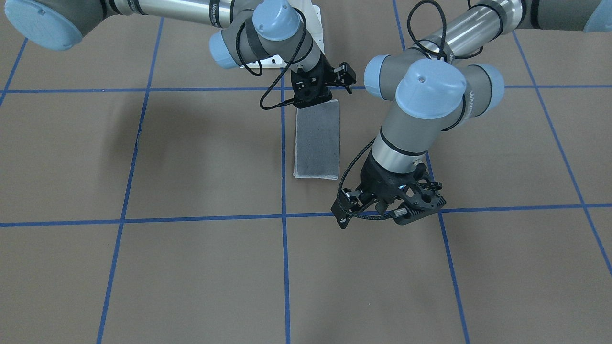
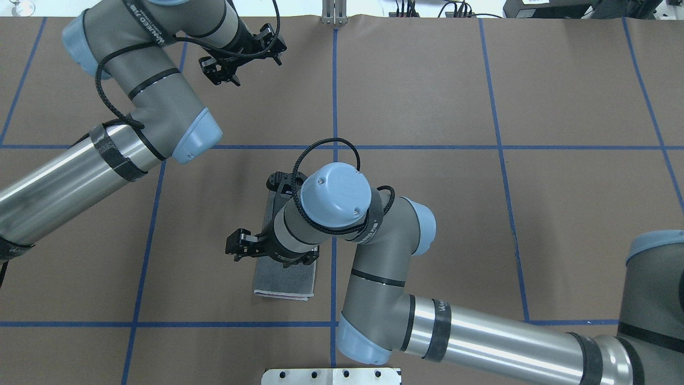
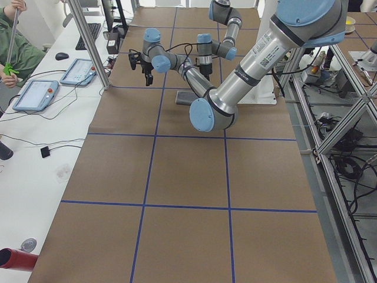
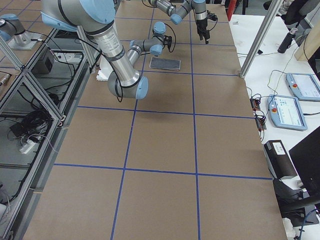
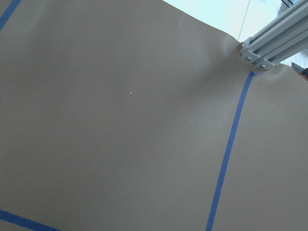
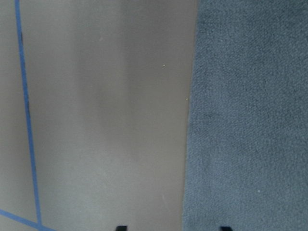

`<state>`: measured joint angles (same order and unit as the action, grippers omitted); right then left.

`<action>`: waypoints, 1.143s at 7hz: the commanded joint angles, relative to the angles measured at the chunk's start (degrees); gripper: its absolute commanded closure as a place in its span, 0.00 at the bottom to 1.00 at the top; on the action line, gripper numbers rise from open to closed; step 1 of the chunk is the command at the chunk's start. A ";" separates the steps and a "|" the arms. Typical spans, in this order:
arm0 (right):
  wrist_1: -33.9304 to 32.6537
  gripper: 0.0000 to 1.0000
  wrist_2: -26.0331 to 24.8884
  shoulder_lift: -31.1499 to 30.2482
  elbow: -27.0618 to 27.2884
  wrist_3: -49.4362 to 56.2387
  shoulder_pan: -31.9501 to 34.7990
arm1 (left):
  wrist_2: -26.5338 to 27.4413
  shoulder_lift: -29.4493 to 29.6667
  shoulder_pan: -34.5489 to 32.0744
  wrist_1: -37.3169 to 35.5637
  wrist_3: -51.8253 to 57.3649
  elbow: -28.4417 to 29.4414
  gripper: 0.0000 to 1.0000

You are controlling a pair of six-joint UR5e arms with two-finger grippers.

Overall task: Fold towel twice with both arms
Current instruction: 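Grasp the strip end with the right gripper and fold it toward the robot, then release the towel and raise the right gripper away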

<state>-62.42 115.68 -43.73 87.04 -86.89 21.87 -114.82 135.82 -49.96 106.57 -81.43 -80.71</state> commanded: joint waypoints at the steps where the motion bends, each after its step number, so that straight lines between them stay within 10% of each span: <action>1: -2.09 0.00 3.92 -7.11 7.06 0.49 7.27 | -1.37 -3.26 -0.23 0.57 1.10 -0.85 0.00; 8: -15.89 0.00 16.84 -14.71 6.13 32.47 31.38 | 2.82 -26.45 14.85 11.91 -22.87 -23.40 0.00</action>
<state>-76.46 131.51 -58.31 93.68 -58.39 51.07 -114.57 113.90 -39.06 118.48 -100.93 -98.51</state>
